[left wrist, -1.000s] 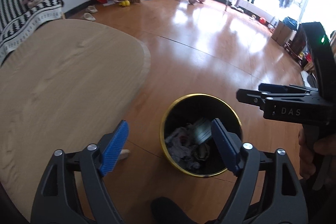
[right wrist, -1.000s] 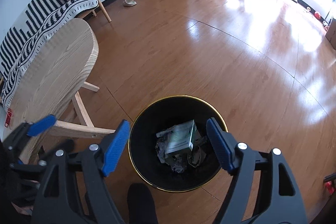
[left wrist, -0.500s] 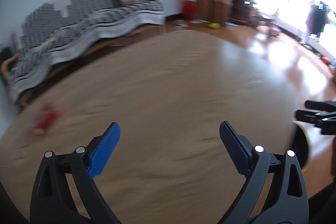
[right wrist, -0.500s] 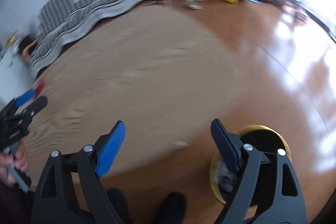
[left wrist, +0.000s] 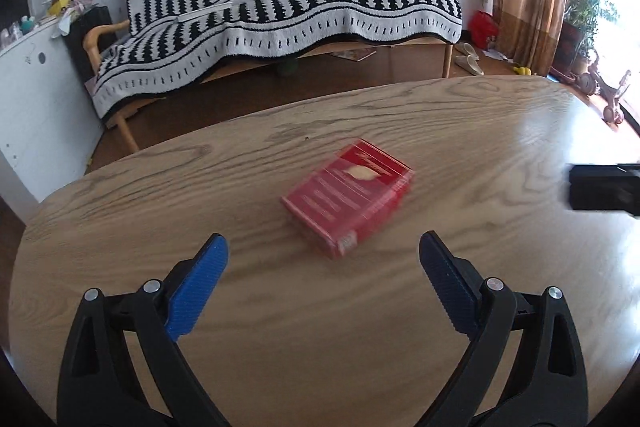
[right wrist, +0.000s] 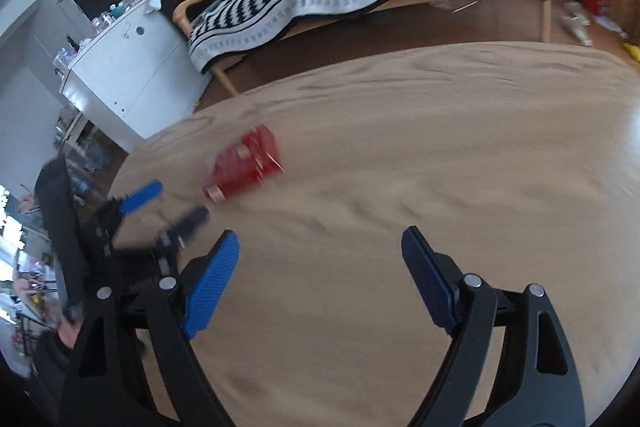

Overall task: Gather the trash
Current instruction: 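Grasp the red box with the left tool while the right tool clamps its other side, then carry the red box to the black bin and open both tools to drop it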

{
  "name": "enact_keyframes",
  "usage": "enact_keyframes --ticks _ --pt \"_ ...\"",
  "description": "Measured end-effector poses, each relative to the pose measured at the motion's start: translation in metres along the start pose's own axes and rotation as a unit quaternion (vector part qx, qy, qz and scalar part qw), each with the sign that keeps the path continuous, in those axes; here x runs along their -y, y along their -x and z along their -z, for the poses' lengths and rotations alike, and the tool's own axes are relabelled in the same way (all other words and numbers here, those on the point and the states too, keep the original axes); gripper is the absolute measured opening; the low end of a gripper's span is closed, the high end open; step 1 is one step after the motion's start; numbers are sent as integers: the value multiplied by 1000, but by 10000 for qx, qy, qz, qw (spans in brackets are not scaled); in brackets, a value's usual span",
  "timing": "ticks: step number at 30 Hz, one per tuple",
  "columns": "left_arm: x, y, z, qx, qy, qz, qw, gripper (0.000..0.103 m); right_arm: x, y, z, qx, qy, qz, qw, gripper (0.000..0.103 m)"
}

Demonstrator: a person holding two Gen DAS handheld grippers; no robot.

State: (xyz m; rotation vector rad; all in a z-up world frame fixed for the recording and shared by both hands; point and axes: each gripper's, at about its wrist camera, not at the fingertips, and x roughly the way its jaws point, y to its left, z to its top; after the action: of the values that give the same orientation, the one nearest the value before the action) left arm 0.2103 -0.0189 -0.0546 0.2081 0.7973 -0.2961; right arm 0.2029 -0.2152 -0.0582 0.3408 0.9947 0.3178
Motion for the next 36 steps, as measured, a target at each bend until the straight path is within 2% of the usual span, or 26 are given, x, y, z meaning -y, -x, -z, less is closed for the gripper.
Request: enact_keyframes --ticks 4,7,8,10,11,12,13,14,18,22,27,32,36 --pt "-8 -30 -7 -136 -228 -85 9996 93 -11 -54 -34 -241 -3 -227 9995 81" --pt "-12 -46 -10 -166 -389 10 9991 93 -15 -83 -47 -417 -25 -434 9982 80" --pt "-13 -52 -12 -279 -375 150 9988 93 -16 -90 -50 -455 3 -463 9979 80" --pt "-17 -56 -16 -282 -278 240 9989 93 -21 -98 -53 -434 125 -501 9977 73" --pt "-17 -55 -17 -240 -257 260 9990 91 -24 -100 -54 -469 169 -549 9972 69" --pt "-16 -55 -18 -232 -299 336 9987 87 -26 -102 -53 -501 184 -569 9970 59" --pt "-15 -57 -18 -279 -340 459 9980 70 -28 -104 -51 -562 215 -673 9959 50" --pt "-14 -59 -18 -336 -357 564 9972 63 -31 -110 -52 -593 244 -706 9954 45" --pt "-17 -55 -12 -370 -128 715 9967 57 -29 -105 -45 -492 199 -760 9957 34" --pt "-9 -43 -7 -336 -153 796 9961 46 -20 -87 -38 -399 71 -792 9960 26" --pt "18 -15 -7 -224 -234 899 9954 45 -15 -43 -21 -183 176 -592 9979 25" --pt "67 33 -10 -12 -506 1049 9932 44 7 30 9 124 40 -391 9992 25" --pt "130 89 -13 283 -884 1273 9875 44 36 111 49 444 -174 -87 9988 24"
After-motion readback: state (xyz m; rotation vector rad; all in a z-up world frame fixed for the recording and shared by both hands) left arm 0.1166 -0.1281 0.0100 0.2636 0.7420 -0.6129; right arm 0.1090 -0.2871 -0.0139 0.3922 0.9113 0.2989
